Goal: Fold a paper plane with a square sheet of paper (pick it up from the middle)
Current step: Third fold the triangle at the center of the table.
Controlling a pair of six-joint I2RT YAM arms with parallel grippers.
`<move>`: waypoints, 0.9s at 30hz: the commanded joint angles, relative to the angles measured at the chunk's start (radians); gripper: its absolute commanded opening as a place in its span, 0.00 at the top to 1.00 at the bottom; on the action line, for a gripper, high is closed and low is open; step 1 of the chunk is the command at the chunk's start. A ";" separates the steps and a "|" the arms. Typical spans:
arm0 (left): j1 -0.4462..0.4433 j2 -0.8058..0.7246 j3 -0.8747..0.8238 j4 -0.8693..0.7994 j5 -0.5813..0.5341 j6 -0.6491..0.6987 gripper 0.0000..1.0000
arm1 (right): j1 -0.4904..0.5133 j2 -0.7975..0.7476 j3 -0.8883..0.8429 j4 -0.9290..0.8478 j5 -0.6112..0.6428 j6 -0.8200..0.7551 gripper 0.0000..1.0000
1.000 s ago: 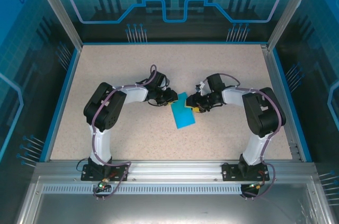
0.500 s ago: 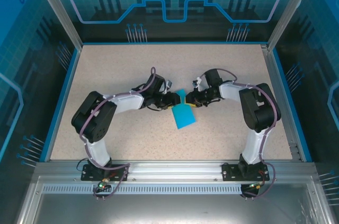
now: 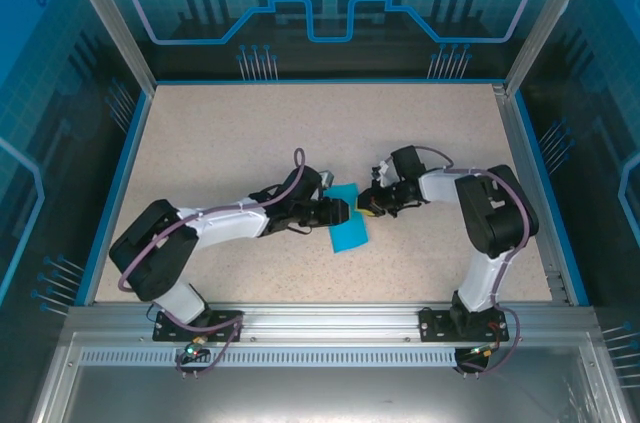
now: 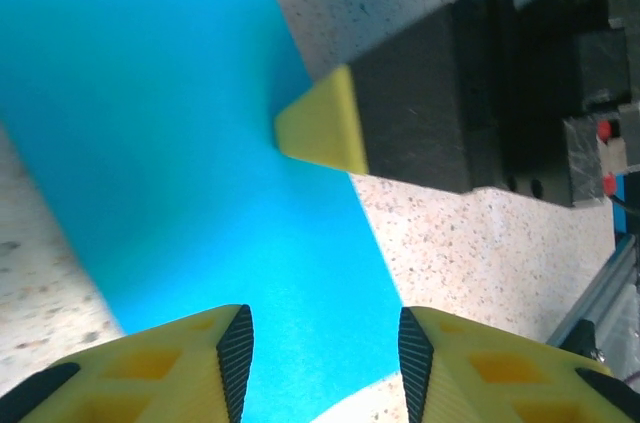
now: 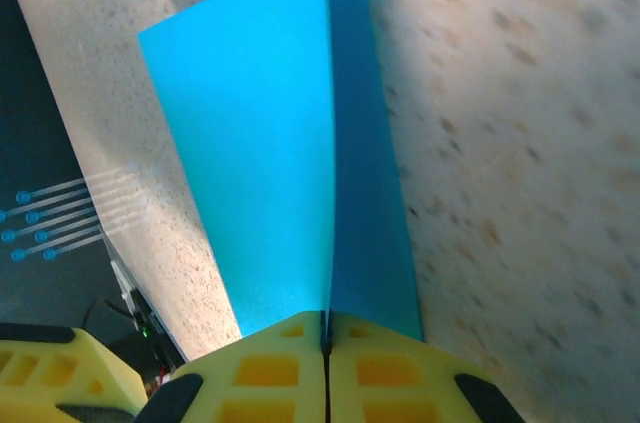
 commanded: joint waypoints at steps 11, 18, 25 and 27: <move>-0.002 -0.114 -0.051 0.003 -0.126 -0.019 0.51 | 0.037 -0.155 -0.162 0.156 0.142 0.221 0.92; -0.003 -0.133 -0.045 -0.014 -0.158 -0.035 0.51 | 0.043 -0.167 -0.184 0.169 0.168 0.263 0.91; -0.001 -0.119 -0.040 0.015 -0.110 -0.018 0.51 | 0.065 -0.224 -0.255 0.218 0.234 0.361 0.88; -0.002 -0.106 -0.030 0.011 -0.083 0.007 0.51 | 0.066 -0.239 -0.255 0.207 0.232 0.355 0.85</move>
